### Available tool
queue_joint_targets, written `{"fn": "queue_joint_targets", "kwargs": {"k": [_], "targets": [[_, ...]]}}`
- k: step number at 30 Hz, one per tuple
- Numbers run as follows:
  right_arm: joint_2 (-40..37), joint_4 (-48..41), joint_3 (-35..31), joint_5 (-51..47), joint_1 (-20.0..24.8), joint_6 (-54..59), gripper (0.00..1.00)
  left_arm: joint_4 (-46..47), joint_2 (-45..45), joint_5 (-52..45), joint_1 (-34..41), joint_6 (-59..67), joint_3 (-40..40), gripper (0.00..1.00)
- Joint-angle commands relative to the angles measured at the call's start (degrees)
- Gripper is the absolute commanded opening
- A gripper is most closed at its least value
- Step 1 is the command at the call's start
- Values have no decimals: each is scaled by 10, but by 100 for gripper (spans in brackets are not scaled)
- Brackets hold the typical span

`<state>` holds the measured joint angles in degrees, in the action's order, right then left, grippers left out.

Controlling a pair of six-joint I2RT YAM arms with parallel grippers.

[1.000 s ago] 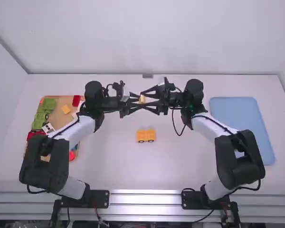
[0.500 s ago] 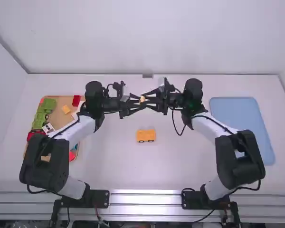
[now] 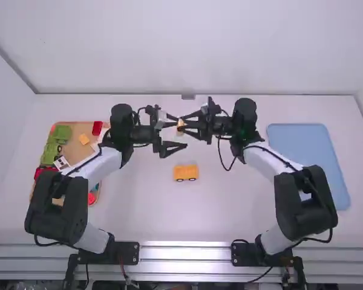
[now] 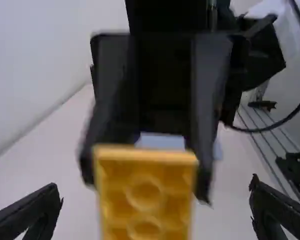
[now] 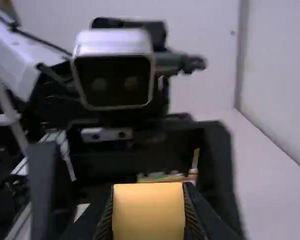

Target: Assemble lego blocks to make yellow taxi

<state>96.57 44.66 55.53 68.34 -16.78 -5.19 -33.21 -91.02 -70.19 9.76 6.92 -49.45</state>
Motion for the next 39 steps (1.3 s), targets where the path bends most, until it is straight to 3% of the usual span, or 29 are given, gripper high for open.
{"fn": "queue_joint_targets", "kwargs": {"k": [1, 3, 5, 6, 9, 11, 14, 18, 25, 30, 34, 39], "targets": [[-11, -33, 31, -76, 8, 1, 1, 45, 0, 75, 2, 10, -4, 99], [-12, -133, 50, -149, 3, 37, 1, 129, 0, 208, 6, 23, -4, 99], [-13, -300, 93, -277, -19, 92, 0, 198, 0, 355, 9, -7, -4, 99], [-13, -323, 100, -296, -23, 99, 1, 201, 0, 364, 9, -10, -4, 99], [-13, -534, 174, -465, -75, 150, 0, 236, 0, 475, 2, -48, -4, 99], [-13, -599, 196, -514, -101, 163, 0, 234, 2, 504, -1, -48, -4, 99], [-13, -635, 202, -554, -131, 171, 0, 238, 22, 575, 2, -53, -4, 99], [-13, -676, 202, -560, -154, 170, 0, 294, 113, 720, -3, -89, -4, 99], [55, -690, 244, -554, -183, 191, 0, 328, 327, 774, -8, -113, 62, 99], [176, -818, 399, -504, -226, 293, 0, 315, 485, 889, -11, -179, 163, 99], [296, -959, 554, -538, -267, 372, 0, 297, 602, 908, -12, -176, 240, 99], [406, -1065, 668, -608, -307, 385, 0, 296, 687, 913, -9, -177, 284, 99]]}}
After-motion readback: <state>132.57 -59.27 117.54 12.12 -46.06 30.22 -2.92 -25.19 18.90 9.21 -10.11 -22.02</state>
